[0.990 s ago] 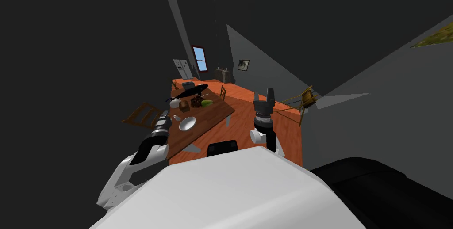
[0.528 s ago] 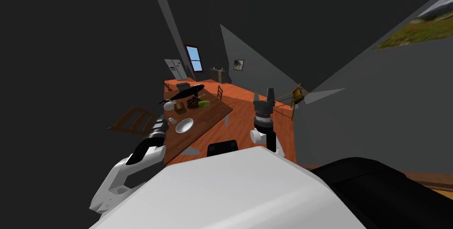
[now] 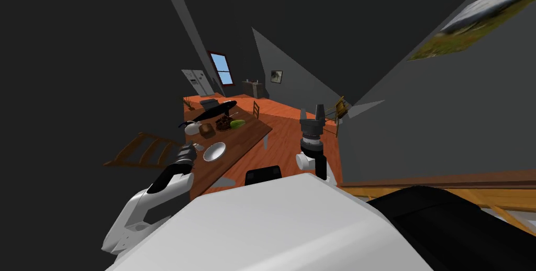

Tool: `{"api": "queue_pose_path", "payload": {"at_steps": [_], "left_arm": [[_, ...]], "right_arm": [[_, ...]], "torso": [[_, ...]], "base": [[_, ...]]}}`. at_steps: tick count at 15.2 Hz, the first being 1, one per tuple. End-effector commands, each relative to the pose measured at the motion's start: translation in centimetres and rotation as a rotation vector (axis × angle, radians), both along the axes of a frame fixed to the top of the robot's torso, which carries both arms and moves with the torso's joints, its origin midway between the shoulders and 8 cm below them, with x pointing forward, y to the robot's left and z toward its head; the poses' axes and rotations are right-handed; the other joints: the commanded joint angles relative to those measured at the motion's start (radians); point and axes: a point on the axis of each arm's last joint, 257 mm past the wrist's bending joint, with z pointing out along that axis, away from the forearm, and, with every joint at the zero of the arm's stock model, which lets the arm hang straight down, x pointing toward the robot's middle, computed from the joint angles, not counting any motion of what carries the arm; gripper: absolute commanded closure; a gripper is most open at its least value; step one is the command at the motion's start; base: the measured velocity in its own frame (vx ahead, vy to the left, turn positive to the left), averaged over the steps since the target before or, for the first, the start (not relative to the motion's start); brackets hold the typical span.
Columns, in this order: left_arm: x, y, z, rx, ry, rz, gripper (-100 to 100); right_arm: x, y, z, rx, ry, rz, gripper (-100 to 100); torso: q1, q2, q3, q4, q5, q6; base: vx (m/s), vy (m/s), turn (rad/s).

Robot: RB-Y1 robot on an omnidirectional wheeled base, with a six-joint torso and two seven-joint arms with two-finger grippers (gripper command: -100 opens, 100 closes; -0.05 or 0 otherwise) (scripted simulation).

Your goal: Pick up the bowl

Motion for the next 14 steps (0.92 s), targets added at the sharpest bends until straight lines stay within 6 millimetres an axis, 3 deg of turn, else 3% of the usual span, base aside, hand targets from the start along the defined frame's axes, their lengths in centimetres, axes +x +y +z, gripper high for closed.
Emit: {"api": "queue_pose_path", "payload": {"at_steps": [1, 10, 13, 14], "left_arm": [[-1.1, 1.5, -1.3, -0.030, 0.042, 0.046, -100], [-5.2, 4.5, -6.1, -0.139, 0.190, 0.183, -100], [-5.7, 4.5, -6.8, -0.154, 0.221, 0.196, -100], [-6.9, 5.1, -7.8, -0.185, 0.249, 0.233, -100]], "right_arm": [[0.0, 0.0, 0.0, 0.000, 0.000, 0.000, 0], [0.0, 0.0, 0.0, 0.000, 0.000, 0.000, 0], [0.0, 0.0, 0.0, 0.000, 0.000, 0.000, 0], [0.0, 0.0, 0.0, 0.000, 0.000, 0.000, 0]], "torso": [[0.000, 0.000, 0.000, 0.000, 0.000, 0.000], [0.001, 0.000, 0.000, 0.000, 0.000, 0.000], [0.000, 0.000, 0.000, 0.000, 0.000, 0.000], [0.000, -0.001, 0.000, 0.000, 0.000, 0.000]], "base": [[-0.017, 0.025, -0.222], [-0.023, 0.028, -0.180], [-0.015, 0.022, -0.118], [-0.015, 0.010, -0.211]]}}
